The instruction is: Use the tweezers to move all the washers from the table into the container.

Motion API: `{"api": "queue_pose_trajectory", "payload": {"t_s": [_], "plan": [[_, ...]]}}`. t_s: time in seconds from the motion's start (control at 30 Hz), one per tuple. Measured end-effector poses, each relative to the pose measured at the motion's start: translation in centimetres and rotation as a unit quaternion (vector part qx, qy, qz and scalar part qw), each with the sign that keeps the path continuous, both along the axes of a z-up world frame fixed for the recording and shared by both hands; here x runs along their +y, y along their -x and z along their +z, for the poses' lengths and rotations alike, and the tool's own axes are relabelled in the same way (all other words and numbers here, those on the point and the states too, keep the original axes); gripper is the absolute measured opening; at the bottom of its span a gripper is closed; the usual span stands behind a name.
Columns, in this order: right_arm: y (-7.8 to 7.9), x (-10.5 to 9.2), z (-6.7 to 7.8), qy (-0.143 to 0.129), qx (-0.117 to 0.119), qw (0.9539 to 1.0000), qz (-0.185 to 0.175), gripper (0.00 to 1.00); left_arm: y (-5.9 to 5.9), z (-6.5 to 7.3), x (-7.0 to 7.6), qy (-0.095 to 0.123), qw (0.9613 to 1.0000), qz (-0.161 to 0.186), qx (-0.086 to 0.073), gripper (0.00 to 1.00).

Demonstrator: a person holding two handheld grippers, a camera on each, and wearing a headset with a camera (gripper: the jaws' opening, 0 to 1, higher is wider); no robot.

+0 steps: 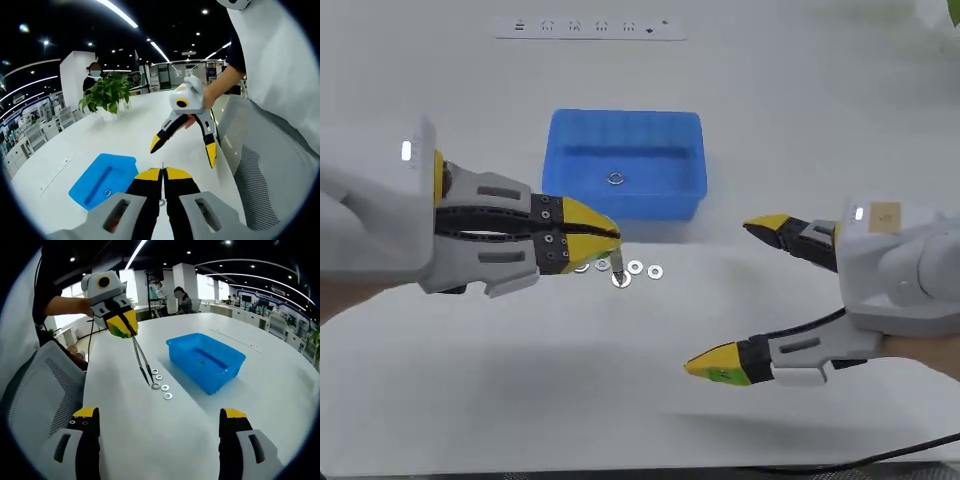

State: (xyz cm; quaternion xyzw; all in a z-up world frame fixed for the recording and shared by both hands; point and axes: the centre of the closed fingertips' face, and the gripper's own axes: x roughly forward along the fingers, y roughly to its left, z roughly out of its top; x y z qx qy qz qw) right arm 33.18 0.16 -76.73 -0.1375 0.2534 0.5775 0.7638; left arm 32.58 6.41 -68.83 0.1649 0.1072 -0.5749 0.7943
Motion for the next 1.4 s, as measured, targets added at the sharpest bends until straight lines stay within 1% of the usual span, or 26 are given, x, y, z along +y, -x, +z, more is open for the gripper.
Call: {"api": "queue_pose_trajectory", "payload": {"t_s": [0.13,0.17,0.27,0.33,0.37,0.43,0.53,0.57,0.6,0.63,0.67,0.7,0.73,0.77,0.83,0.87,0.9,0.93,1.0,1.03,1.13,1.17,1.2,1.27,1.33,1.4], "plan": [[0.1,0.2,0.0,-0.002,0.003,1.0000,0.001,1.00,-0.2,-0.4,-0.1,-0.001,1.0000,0.000,0.005,0.05],[0.2,0.2,-0.1,-0.001,0.003,1.0000,0.002,1.00,-0.3,-0.4,-0.1,-0.002,1.0000,0.001,0.003,0.05],[0.3,0.3,-0.2,-0.002,0.007,1.0000,0.003,1.00,-0.4,-0.5,-0.2,-0.002,1.0000,0.001,0.008,0.05],[0.5,0.3,-0.2,-0.003,0.009,0.9999,0.004,0.99,-0.3,-0.8,-0.2,-0.006,0.9999,0.001,0.012,0.05],[0.5,0.3,-0.2,-0.002,0.010,0.9999,0.004,0.99,-0.3,-0.7,-0.2,-0.003,0.9999,0.000,0.010,0.05],[0.6,0.4,-0.2,-0.002,0.011,0.9999,0.007,0.98,-0.3,-0.7,-0.3,-0.004,0.9999,0.000,0.013,0.05],[0.9,0.7,-0.1,-0.006,0.014,0.9998,0.011,0.97,-0.4,-0.7,-0.2,-0.003,0.9996,0.002,0.027,0.05],[0.9,0.9,0.0,-0.008,0.015,0.9998,0.014,0.96,-0.5,-0.6,-0.2,-0.007,0.9995,0.003,0.031,0.05],[1.0,1.2,0.1,-0.010,0.016,0.9996,0.019,0.94,-0.5,-0.7,-0.2,-0.012,0.9994,0.001,0.031,0.05],[1.0,1.6,0.2,-0.010,0.017,0.9995,0.024,0.92,-0.5,-0.7,-0.1,-0.019,0.9994,-0.002,0.028,0.05],[0.9,1.9,0.2,-0.008,0.015,0.9995,0.025,0.91,-0.5,-0.7,-0.1,-0.031,0.9993,-0.007,0.021,0.05],[0.8,2.3,0.2,-0.002,0.015,0.9994,0.032,0.88,-0.4,-0.7,-0.1,-0.040,0.9988,-0.016,0.024,0.05],[0.8,2.5,0.1,0.004,0.017,0.9991,0.038,0.86,-0.5,-0.7,-0.2,-0.042,0.9987,-0.017,0.024,0.05],[0.6,3.1,0.2,0.005,0.013,0.9988,0.047,0.81,-0.5,-0.7,-0.2,-0.044,0.9985,-0.018,0.028,0.05],[0.4,3.9,0.4,0.005,0.006,0.9983,0.057,0.70,-0.6,-0.8,-0.3,-0.045,0.9982,-0.020,0.034,0.05],[0.1,4.4,0.4,0.007,0.005,0.9981,0.061,0.65,-0.6,-0.8,-0.3,-0.045,0.9981,-0.019,0.036,0.05],[0.0,4.6,0.4,0.009,0.007,0.9979,0.064,0.58,-0.7,-0.8,-0.3,-0.046,0.9979,-0.016,0.042,0.05],[0.0,5.1,0.5,0.006,0.009,0.9971,0.075,0.56,-0.8,-0.8,-0.3,-0.047,0.9978,-0.014,0.044,0.05],[-0.4,5.9,0.7,0.002,0.002,0.9968,0.080,0.53,-0.9,-0.8,-0.2,-0.048,0.9977,-0.013,0.046,0.05],[-0.4,6.2,0.8,0.001,0.001,0.9965,0.084,0.49,-0.9,-0.8,-0.2,-0.049,0.9976,-0.012,0.047,0.05],[-0.8,7.1,0.5,0.004,0.007,0.9956,0.094,0.34,-0.9,-0.9,-0.1,-0.047,0.9974,-0.011,0.053,0.05],[-0.8,7.1,-0.1,0.013,0.024,0.9951,0.095,0.30,-0.9,-0.9,-0.1,-0.044,0.9974,-0.011,0.056,0.05],[-0.8,7.3,-0.2,0.012,0.030,0.9945,0.100,0.28,-0.9,-0.9,-0.1,-0.044,0.9973,-0.010,0.057,0.05],[-0.8,7.8,-0.1,0.001,0.030,0.9937,0.108,0.27,-0.9,-0.9,-0.1,-0.045,0.9973,-0.011,0.058,0.05],[-0.4,8.2,0.3,-0.009,0.035,0.9920,0.121,0.24,-0.8,-0.9,-0.1,-0.045,0.9972,-0.012,0.059,0.05],[-0.2,8.6,0.3,-0.008,0.031,0.9907,0.132,0.23,-0.8,-0.9,-0.1,-0.043,0.9972,-0.011,0.059,0.05]]}}
